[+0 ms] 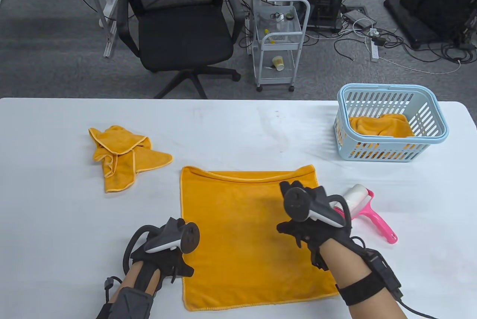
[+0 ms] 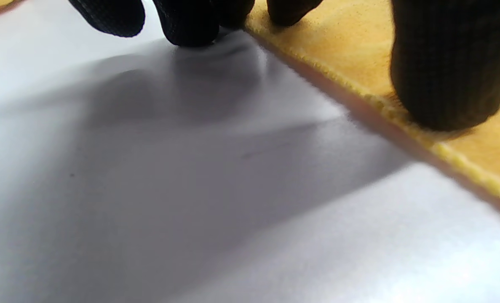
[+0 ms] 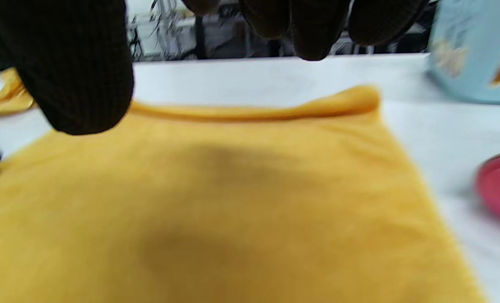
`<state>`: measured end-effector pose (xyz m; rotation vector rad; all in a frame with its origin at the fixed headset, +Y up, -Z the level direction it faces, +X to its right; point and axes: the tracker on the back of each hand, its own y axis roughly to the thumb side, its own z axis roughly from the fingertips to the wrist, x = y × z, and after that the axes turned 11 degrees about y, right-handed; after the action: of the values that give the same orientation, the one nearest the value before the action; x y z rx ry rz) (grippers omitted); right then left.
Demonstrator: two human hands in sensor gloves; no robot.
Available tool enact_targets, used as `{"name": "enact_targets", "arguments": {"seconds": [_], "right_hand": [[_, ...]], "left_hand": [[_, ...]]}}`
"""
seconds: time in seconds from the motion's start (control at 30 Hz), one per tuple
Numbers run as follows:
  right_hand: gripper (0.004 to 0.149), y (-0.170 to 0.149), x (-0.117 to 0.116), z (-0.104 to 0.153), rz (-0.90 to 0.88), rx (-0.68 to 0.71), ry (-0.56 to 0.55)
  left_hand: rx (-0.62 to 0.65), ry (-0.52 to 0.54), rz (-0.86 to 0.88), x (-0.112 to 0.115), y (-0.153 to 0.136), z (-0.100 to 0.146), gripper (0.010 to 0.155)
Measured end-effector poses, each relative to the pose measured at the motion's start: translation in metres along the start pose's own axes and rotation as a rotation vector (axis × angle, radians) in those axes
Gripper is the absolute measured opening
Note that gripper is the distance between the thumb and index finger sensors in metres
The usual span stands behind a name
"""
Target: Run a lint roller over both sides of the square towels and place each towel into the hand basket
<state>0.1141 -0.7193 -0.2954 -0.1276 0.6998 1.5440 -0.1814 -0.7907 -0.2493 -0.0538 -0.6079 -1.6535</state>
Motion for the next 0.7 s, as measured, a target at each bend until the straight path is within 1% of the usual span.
{"name": "enact_targets", "arguments": {"seconds": [0.07, 0.13, 0.17, 0.3, 0.33, 0.37, 0.43, 0.57, 0.67, 0.7], "right_hand": [[0.105, 0.020, -0.015, -0.019, 0.043, 0.037, 0.076], [0.106, 0.030, -0.027, -0.032, 0.050, 0.036, 0.131], [0.107, 0.035, -0.035, -0.043, 0.056, 0.030, 0.169], [0.106, 0.039, -0.048, -0.062, 0.074, -0.007, 0.227], [0.105, 0.039, -0.045, -0.062, 0.099, -0.009, 0.216], [0.101, 0.040, -0.043, -0.062, 0.101, -0.009, 0.199], [0.088, 0.040, -0.039, -0.062, 0.113, -0.015, 0.150], [0.047, 0.037, -0.039, -0.066, 0.140, -0.045, 0.037], [0.045, 0.033, -0.037, -0.065, 0.191, -0.045, 0.024], [0.045, 0.029, -0.035, -0.063, 0.171, -0.042, 0.026]], "left_hand": [[0.001, 0.001, 0.008, 0.000, -0.001, 0.000, 0.101], [0.002, 0.000, 0.012, 0.000, -0.002, 0.000, 0.101], [0.004, 0.000, 0.013, 0.000, -0.001, 0.000, 0.101], [0.009, 0.001, 0.018, 0.000, -0.002, 0.000, 0.102], [0.009, 0.004, 0.025, -0.001, -0.003, 0.000, 0.102], [0.008, 0.005, 0.030, -0.001, -0.003, 0.001, 0.103], [0.009, 0.006, 0.035, -0.001, -0.004, 0.001, 0.104], [0.010, 0.012, 0.048, -0.001, -0.005, 0.001, 0.108], [0.012, 0.013, 0.052, -0.001, -0.005, 0.001, 0.109], [0.012, 0.014, 0.055, -0.001, -0.005, 0.001, 0.109]]}}
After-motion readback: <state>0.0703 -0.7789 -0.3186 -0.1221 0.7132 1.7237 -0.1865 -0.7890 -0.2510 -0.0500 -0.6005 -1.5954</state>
